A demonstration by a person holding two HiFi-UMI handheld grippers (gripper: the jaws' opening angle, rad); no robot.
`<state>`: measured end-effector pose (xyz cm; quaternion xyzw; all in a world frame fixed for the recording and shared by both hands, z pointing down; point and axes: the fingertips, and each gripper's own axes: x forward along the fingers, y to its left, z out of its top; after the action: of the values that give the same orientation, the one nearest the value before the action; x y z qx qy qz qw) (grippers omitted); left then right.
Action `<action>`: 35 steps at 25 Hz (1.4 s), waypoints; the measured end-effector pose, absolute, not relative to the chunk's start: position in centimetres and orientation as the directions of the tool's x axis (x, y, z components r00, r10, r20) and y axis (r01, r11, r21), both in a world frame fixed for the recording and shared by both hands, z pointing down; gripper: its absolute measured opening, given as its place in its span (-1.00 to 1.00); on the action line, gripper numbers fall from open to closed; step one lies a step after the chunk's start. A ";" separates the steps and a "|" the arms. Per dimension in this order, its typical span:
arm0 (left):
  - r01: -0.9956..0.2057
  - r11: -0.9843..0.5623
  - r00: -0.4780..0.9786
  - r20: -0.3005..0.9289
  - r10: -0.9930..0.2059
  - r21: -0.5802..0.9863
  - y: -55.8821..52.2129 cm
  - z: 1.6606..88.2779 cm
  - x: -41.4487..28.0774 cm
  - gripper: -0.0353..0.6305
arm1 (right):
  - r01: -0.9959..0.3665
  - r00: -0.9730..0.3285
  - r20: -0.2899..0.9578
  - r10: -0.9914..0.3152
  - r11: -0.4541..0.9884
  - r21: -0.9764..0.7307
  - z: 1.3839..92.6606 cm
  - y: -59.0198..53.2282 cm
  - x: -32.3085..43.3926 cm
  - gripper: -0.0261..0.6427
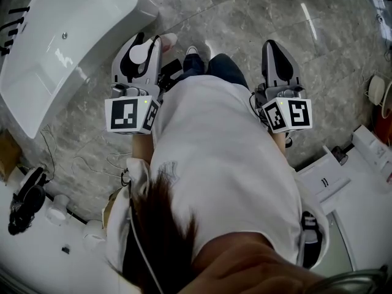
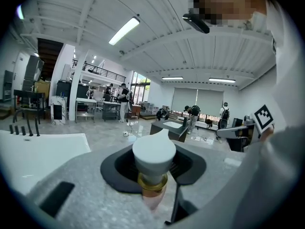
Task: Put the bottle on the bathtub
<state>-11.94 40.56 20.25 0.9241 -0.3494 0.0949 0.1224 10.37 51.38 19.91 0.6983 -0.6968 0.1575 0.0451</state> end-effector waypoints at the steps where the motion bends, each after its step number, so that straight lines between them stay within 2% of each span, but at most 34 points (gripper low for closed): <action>1: -0.677 -0.718 0.732 0.260 -0.630 0.163 40.4 20.3 -12.2 -0.46 | -0.987 -0.026 0.288 -0.957 -0.020 -0.157 20.0 51.1 10.2 -0.89; 12: -0.774 -0.607 0.632 0.299 -0.715 0.183 38.2 21.5 -14.8 -0.46 | -0.979 -0.161 0.342 -0.926 0.105 -0.176 21.8 45.7 9.1 -0.89; 23: -0.906 -0.396 0.422 0.269 -0.866 0.149 33.2 19.6 -13.5 -0.46 | -0.925 -0.376 0.297 -0.878 0.336 -0.176 20.5 34.3 12.1 -0.89; 35: -0.953 -0.274 0.296 0.204 -0.933 0.130 28.6 16.2 -9.4 -0.46 | -0.906 -0.413 0.241 -0.878 0.371 -0.203 19.2 27.6 19.3 -0.89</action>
<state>-9.42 28.57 16.20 0.7970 -0.5915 0.0436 0.1139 19.35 27.63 19.21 0.5397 -0.8265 0.1530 0.0459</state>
